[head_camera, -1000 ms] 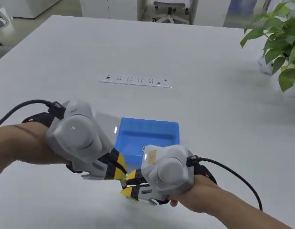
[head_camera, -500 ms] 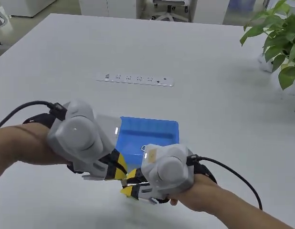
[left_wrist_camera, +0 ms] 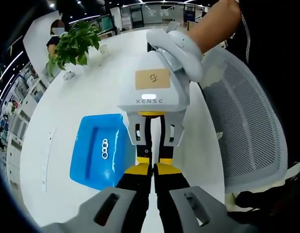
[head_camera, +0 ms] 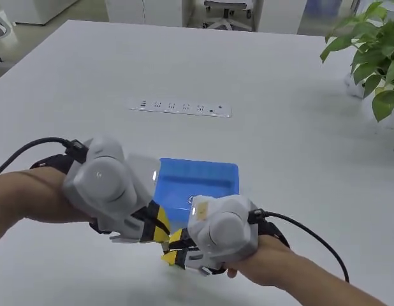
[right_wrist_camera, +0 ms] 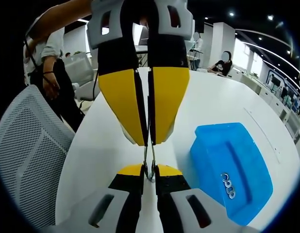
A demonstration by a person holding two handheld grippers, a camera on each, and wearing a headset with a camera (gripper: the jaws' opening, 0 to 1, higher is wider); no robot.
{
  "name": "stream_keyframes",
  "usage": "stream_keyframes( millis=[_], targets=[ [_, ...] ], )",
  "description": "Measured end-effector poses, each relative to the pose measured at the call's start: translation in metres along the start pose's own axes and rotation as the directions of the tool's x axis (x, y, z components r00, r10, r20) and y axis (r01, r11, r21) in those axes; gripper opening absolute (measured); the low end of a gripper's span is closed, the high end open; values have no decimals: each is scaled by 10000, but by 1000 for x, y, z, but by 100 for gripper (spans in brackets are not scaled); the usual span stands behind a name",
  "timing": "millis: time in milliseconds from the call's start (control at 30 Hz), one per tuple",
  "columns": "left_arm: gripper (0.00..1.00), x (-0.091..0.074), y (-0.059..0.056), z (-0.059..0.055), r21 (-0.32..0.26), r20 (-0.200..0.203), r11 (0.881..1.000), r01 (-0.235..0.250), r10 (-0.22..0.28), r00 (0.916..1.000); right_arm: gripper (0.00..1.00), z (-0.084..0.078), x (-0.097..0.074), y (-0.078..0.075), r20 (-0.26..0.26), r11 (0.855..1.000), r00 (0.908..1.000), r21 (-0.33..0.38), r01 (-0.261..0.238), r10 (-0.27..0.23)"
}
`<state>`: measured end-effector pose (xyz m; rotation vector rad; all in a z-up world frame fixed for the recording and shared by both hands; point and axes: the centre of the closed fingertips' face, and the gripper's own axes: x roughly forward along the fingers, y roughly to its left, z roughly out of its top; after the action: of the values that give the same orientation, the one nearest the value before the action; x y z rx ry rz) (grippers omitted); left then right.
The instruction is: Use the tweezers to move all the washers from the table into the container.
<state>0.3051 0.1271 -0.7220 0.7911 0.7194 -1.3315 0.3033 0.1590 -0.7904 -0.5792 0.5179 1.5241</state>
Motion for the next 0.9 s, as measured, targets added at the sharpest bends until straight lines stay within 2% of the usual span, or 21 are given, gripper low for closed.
stream_keyframes(
  millis=[400, 900],
  targets=[
    [6, -1, -1, 1, 57, -46, 10000, 4, -4, 10000, 10, 1, -2, 0, -12, 10000, 10000, 3, 9, -9],
    [6, -14, -1, 10, 164, -11, 9999, -41, 41, 10000, 10, 12, -12, 0, 109, 9999, 9999, -31, 110, -110]
  ],
)
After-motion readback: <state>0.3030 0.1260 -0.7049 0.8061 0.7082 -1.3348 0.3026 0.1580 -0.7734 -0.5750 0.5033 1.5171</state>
